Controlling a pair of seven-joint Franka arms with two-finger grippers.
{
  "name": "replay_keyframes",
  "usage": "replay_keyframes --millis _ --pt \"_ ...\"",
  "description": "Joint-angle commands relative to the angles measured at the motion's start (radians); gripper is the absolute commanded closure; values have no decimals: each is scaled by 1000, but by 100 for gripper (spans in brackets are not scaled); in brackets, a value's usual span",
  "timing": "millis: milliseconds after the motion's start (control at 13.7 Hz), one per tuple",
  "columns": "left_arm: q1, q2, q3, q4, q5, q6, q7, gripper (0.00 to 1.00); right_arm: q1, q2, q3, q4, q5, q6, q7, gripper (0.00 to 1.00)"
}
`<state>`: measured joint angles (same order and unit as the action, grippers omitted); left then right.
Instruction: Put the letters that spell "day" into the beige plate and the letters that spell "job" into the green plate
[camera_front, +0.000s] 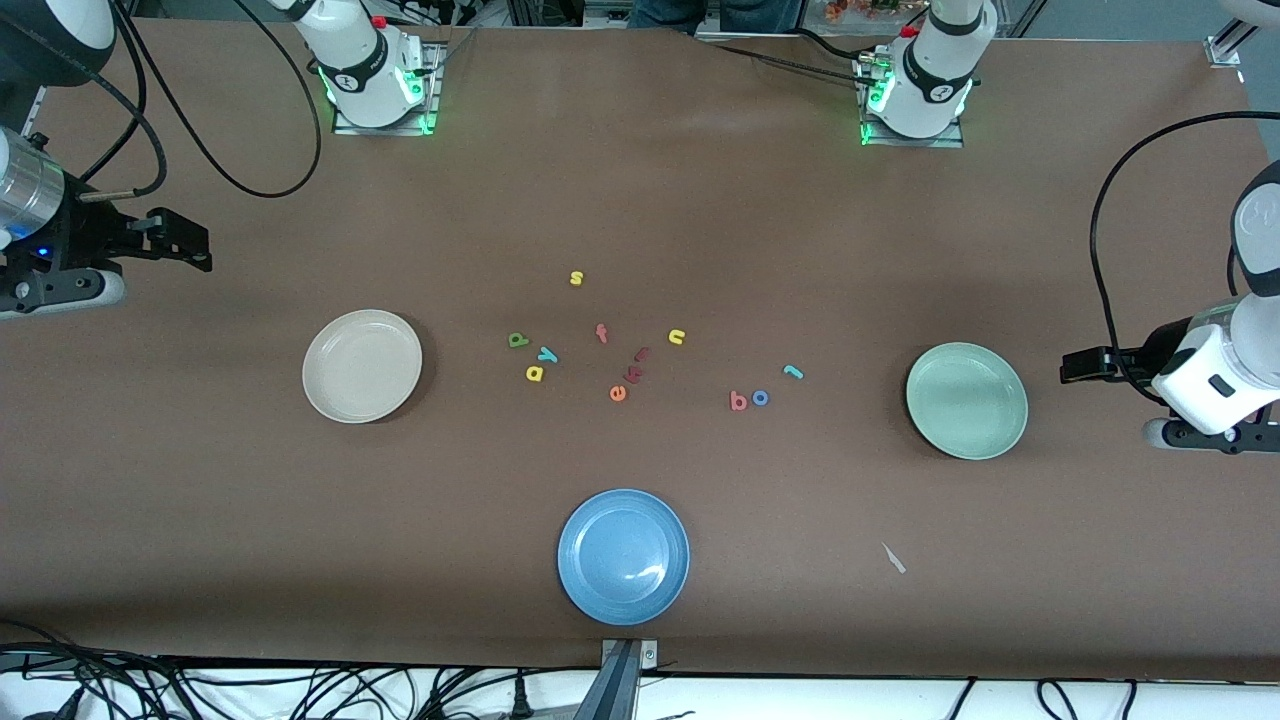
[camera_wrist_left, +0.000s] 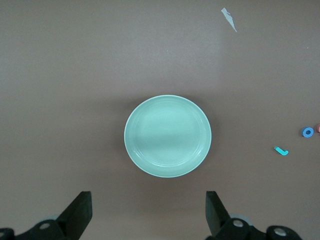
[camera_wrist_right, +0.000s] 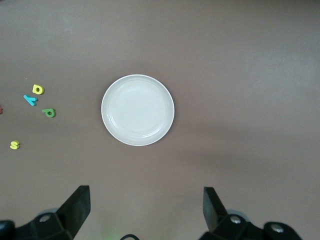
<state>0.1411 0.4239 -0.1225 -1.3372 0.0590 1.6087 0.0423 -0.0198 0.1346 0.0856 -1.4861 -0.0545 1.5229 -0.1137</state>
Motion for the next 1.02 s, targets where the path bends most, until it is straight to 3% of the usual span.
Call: replay_keyframes --millis 0,729,948 --pt "-1 -19 -2 -10 10 7 -10 0 3 -12 -3 6 13 -7 0 0" --pt "-9 -17 -3 -8 7 3 -30 0 6 -13 0 6 -2 -6 -77 0" --pt "-102 36 -3 -2 -31 20 -239 0 8 -13 3 6 -22 -9 -67 0"
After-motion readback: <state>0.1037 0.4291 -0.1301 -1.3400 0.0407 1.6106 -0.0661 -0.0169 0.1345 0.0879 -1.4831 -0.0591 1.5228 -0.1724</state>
